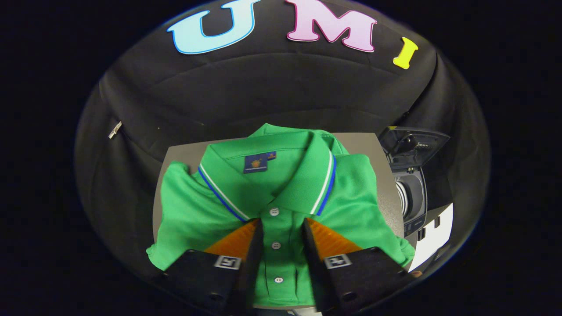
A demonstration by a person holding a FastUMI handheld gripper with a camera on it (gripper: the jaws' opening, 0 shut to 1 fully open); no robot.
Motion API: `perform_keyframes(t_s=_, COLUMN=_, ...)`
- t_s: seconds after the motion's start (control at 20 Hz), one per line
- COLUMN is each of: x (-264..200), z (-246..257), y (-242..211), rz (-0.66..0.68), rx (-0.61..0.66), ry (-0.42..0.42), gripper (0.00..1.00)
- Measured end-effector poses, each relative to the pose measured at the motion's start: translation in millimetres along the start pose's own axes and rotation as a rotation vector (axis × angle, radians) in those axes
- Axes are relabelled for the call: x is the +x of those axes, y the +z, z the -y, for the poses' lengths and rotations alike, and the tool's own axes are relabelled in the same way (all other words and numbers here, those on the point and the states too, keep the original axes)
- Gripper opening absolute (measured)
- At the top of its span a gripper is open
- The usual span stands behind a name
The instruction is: Put the clothes into the washing machine and then close the washing machine lid.
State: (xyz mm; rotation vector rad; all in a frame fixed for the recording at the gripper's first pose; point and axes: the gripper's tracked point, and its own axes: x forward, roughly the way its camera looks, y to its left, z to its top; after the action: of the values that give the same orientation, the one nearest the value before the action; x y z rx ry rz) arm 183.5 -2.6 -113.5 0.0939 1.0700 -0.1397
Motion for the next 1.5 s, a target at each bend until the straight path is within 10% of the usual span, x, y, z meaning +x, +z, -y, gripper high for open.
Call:
perform_keyframes(t_s=0.05, x=0, z=0, y=-1, rz=0.005, rx=0.020, ry=0.003, gripper=0.49)
perform_keyframes(t_s=0.25, x=0, z=2, y=0, rz=0.002, rx=0.041, ry=-0.013, gripper=0.49)
perform_keyframes(t_s=0.35, x=-2, z=2, y=2, rz=0.044, rx=0.035, ry=0.000, gripper=0.17)
perform_keyframes(t_s=1.5, x=-48, z=3, y=18, rz=0.518, rx=-0.057, ry=-0.008, gripper=0.05)
